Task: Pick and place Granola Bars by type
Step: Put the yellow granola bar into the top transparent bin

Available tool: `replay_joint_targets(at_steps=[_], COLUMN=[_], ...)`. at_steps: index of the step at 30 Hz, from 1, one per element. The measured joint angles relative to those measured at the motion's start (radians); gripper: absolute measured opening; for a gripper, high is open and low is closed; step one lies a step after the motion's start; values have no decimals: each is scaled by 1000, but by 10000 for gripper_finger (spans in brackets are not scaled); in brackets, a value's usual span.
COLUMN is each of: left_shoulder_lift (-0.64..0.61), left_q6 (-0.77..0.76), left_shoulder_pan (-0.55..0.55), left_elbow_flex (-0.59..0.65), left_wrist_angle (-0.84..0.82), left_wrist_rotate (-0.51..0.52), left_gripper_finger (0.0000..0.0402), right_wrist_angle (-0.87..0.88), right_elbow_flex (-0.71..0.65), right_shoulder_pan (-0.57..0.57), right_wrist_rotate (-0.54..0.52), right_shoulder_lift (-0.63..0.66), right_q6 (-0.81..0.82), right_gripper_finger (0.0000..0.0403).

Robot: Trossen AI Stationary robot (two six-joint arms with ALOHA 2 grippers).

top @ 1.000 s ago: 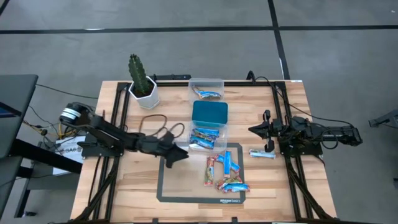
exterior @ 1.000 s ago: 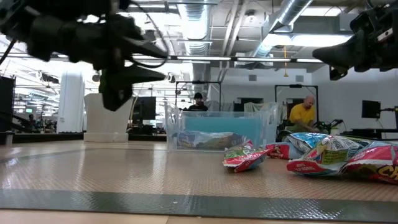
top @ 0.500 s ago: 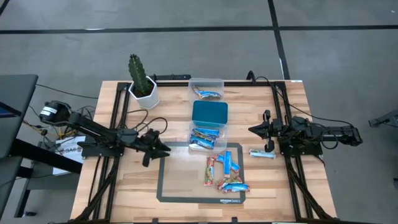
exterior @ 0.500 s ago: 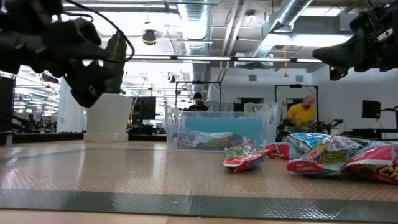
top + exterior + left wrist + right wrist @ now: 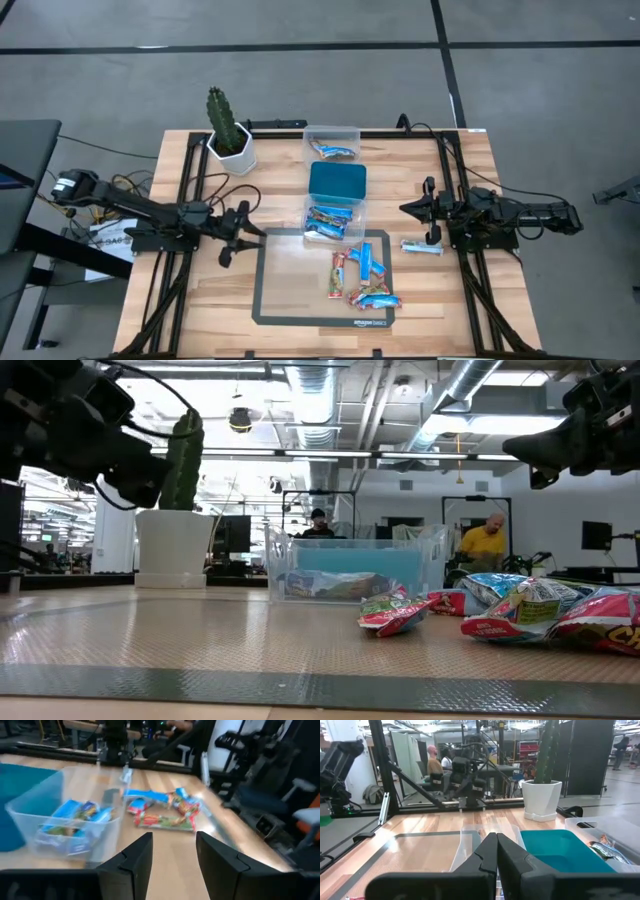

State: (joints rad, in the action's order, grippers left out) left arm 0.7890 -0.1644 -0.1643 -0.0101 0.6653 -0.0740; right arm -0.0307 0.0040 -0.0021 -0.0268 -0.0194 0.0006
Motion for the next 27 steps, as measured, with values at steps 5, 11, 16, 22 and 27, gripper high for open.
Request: replay_joint_targets(at_steps=[5, 11, 16, 22, 27], left_shoulder_lift=[-169, -422, -612, -687, -685], left_q6=[94, 107, 94, 116, 98], left_shoulder_pan=[25, 39, 39, 40, 40], left_elbow_flex=[0, 1, 1, 1, 2], left_wrist_angle=[-162, -445, -622, -628, -628], left_wrist_rotate=[14, 76, 128, 112, 115], left_gripper_finger=[144, 144, 144, 144, 144], right_wrist_angle=[0, 0, 0, 0, 0], right_elbow_flex=[0, 0, 0, 0, 0], right_shoulder_pan=[0, 0, 0, 0, 0], right_wrist_rotate=[0, 0, 0, 0, 0], right_shoulder_lift=[0, 0, 0, 0, 0], right_q6=[0, 0, 0, 0, 0], right_gripper_finger=[0, 0, 0, 0, 0])
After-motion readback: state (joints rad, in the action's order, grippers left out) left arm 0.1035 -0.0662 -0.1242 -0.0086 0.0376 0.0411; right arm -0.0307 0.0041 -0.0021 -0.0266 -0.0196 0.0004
